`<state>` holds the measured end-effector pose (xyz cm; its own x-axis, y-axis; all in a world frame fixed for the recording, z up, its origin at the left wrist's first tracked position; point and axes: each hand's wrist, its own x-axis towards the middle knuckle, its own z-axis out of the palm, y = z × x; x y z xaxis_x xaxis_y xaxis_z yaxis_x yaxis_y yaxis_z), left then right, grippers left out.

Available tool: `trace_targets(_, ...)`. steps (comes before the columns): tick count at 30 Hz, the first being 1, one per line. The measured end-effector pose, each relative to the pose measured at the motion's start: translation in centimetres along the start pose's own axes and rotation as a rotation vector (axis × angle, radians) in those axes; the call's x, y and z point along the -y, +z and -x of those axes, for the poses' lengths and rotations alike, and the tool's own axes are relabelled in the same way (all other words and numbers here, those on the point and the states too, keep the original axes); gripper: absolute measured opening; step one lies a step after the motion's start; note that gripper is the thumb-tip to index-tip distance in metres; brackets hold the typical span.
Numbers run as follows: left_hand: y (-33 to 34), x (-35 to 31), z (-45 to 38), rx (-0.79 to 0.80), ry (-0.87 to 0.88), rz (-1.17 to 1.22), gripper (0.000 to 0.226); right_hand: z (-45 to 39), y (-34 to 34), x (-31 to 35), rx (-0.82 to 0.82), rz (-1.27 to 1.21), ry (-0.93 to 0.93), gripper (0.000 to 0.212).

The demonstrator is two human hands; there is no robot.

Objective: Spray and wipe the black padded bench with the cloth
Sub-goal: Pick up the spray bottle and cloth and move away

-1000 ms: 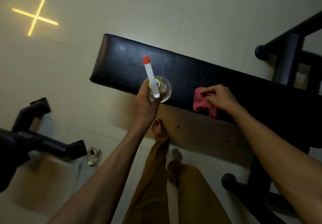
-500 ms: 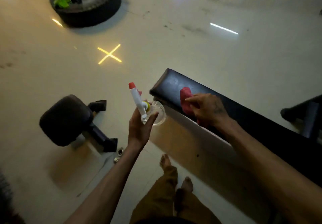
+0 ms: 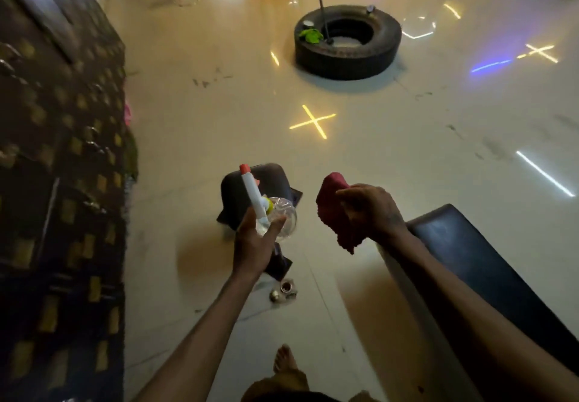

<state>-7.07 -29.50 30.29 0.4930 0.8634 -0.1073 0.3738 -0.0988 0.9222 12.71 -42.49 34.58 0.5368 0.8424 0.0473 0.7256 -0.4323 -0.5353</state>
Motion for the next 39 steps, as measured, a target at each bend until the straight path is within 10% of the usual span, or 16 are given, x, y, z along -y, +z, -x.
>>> trace_targets(13, -7.2, 6.6, -14.8, -0.119, -0.113, -0.064, 0.034, -16.9, 10.4, 7.5, 0.082, -0.156, -0.002, 0.02)
trace_targets(34, 2.3, 29.5, -39.5, -0.049, -0.398, -0.212, 0.056, -38.8, 40.9, -7.8, 0.391, -0.242, 0.226, 0.045)
trace_targets(39, 3.1, 33.0, -41.0, 0.032, -0.323, -0.263, 0.053, -37.3, 44.9, -12.3, 0.531, 0.17, 0.178, 0.075)
